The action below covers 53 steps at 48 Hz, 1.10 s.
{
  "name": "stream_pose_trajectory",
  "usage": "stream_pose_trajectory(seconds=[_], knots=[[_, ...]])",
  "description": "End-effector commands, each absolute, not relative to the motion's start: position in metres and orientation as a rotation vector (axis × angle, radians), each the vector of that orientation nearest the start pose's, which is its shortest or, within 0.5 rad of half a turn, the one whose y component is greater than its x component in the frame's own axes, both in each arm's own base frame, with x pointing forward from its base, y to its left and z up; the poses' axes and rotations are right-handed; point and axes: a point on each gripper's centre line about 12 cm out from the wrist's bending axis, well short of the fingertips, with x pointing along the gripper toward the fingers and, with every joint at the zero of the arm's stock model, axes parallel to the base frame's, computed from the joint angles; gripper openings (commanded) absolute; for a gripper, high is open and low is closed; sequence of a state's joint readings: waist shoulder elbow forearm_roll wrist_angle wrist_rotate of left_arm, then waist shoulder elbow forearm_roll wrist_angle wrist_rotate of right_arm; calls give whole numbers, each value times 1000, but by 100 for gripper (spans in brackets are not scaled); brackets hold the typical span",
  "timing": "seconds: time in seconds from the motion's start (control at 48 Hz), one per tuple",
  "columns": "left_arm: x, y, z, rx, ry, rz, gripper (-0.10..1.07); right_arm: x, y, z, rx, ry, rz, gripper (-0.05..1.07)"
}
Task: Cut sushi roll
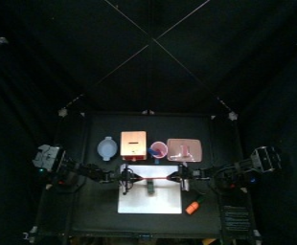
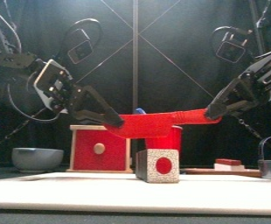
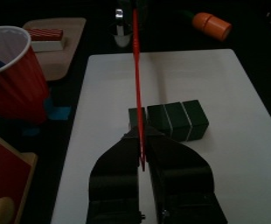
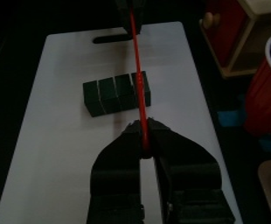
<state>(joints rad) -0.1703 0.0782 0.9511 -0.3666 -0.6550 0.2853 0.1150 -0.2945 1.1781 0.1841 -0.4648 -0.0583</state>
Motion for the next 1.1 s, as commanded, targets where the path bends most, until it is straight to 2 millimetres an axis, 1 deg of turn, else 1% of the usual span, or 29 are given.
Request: stream_pose_trajectory(seconds=[0.0,0.188,0.417,0.542,0.688,0.854,1.083], knots=[[341,-31,117,78,413,55,38,268,23,155,64,413,16,32],[346,-26,114,93,417,60,38,267,22,154,61,416,16,32],[350,-26,117,84,406,62,38,266,24,152,57,420,23,32],[350,-30,117,75,407,60,38,265,25,152,59,422,26,32],[351,-38,109,70,432,47,38,265,31,153,59,421,46,32],[354,-46,104,71,442,31,38,264,33,148,64,441,48,32],[354,-44,103,70,444,38,38,266,32,147,53,444,48,32]])
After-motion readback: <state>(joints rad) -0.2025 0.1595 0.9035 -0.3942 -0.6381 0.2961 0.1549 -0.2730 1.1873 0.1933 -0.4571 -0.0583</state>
